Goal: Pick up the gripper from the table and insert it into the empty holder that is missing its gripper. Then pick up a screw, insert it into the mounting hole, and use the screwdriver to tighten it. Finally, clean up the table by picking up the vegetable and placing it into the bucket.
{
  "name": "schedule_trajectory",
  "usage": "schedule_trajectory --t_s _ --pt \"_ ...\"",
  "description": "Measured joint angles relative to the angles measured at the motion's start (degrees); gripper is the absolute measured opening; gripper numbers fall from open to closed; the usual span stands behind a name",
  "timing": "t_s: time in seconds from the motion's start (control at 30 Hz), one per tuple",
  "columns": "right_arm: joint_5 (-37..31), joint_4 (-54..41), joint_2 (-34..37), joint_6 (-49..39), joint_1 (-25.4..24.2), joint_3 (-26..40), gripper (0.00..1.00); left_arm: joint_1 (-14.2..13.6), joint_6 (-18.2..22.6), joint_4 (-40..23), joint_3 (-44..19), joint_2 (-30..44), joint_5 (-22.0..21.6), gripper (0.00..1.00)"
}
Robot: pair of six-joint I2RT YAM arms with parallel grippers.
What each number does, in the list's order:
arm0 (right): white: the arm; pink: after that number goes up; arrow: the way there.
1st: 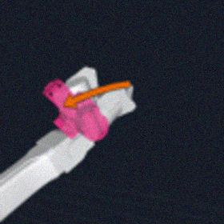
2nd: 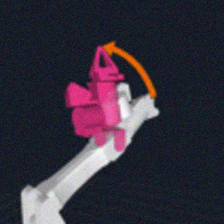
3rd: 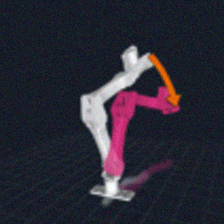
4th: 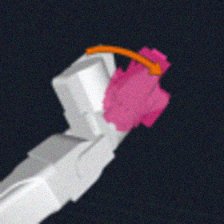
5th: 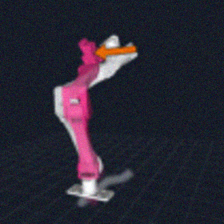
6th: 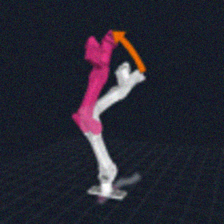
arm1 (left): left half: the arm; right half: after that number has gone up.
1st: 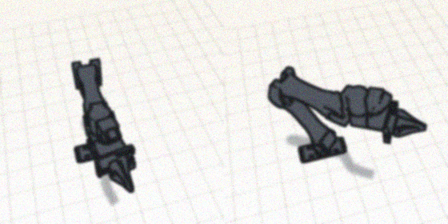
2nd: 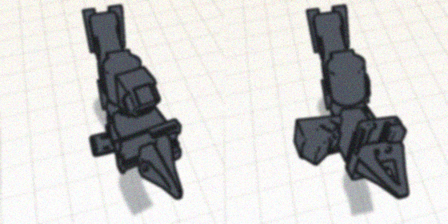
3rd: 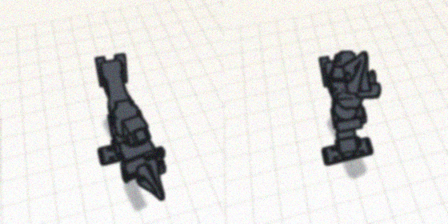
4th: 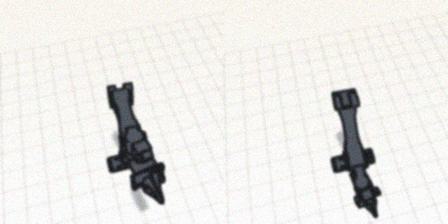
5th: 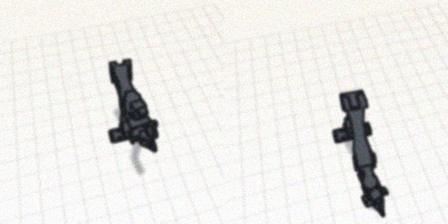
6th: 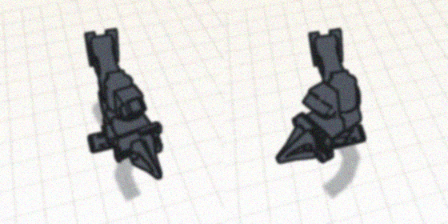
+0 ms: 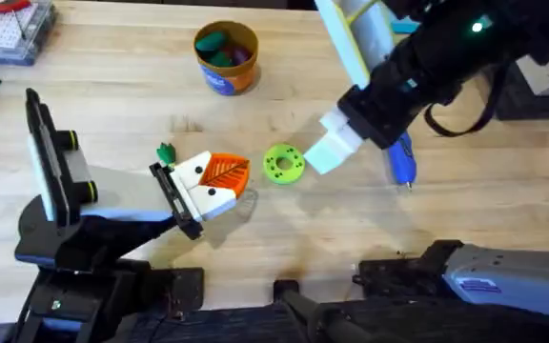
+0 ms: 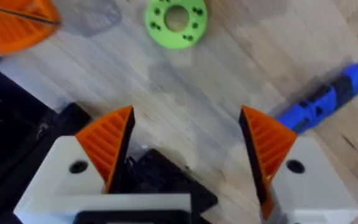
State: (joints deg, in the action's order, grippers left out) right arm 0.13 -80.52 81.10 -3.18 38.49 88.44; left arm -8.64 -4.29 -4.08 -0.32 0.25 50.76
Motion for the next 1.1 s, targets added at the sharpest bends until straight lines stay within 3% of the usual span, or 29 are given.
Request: schedule_trajectory --t_s 0.33,0.73,0.93,1.1 --pt "-3.9 -0.9 0.0 0.6 -13.5 -2.2 0.988 0.0 0.0 0.0 0.0 0.0 0.0 0.004" --pt "-5.3 4.3 0.0 0.7 -37.4 -9.0 0.988 0.0 0.0 0.0 0.0 0.0 0.0 0.004" --pt "-4.6 13.8 0.2 0.7 -43.1 -17.2 0.988 0.0 0.0 0.0 0.0 0.0 0.0 0.004" --pt "-2.3 20.0 1.0 -0.9 -43.7 -22.7 0.988 0.0 0.0 0.0 0.0 0.0 0.0 0.004"
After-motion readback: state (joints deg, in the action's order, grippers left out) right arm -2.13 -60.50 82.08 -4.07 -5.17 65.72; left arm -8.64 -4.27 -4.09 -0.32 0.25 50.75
